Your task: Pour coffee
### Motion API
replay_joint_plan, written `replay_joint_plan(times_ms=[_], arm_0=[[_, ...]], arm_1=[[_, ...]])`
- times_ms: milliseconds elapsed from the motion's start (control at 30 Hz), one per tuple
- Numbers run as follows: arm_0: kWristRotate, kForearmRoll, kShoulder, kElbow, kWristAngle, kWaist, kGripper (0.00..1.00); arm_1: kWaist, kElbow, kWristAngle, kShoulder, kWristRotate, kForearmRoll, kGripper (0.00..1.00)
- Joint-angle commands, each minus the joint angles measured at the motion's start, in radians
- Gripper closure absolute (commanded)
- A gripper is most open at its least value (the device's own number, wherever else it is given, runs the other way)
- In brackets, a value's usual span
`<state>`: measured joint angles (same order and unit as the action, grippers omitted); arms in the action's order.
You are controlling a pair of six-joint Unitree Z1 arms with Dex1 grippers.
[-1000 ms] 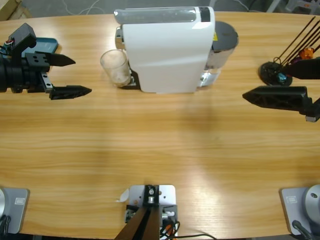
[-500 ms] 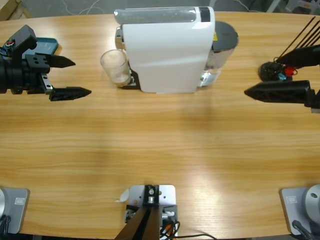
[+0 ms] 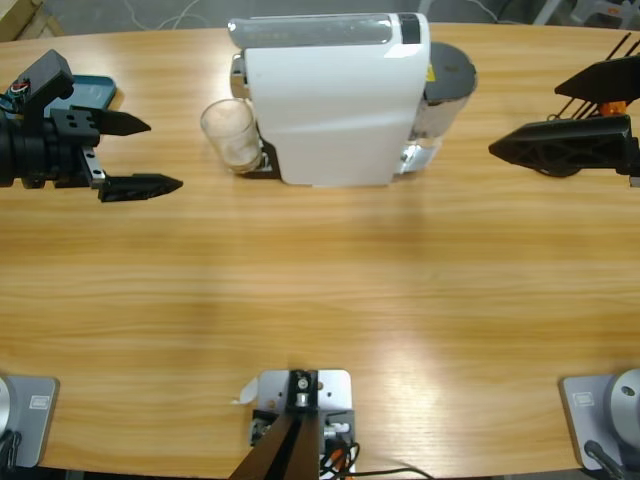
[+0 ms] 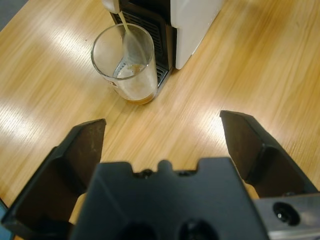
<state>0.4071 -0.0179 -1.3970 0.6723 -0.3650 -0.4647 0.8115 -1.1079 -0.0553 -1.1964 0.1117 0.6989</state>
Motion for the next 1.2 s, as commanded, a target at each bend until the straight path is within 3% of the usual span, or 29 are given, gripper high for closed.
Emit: replay_joint_plan(times_ms=[33,333,867,1200], arm_0=[[0.007,-0.014,0.013,-0.025,0.004,0.008,0.0],[0.005,-0.014,0.021,-0.027,0.004,0.008,0.0],[0.009,-0.014,0.022,-0.023,-0.002,0.023,0.0],[0.015,-0.017,0.024,-0.025,-0.003,0.024,0.0]], arm_1=[[-0.015,0.043,-0.015,0.015,0.028,-0.028,0.0],[-0.015,0.035,-0.02,0.028,0.031,-0.027,0.0],[-0.018,-0.191,-0.038,-0.004,-0.036,0.122,0.0],[-0.02,-0.182,-0.038,-0.01,-0.036,0.125,0.0]])
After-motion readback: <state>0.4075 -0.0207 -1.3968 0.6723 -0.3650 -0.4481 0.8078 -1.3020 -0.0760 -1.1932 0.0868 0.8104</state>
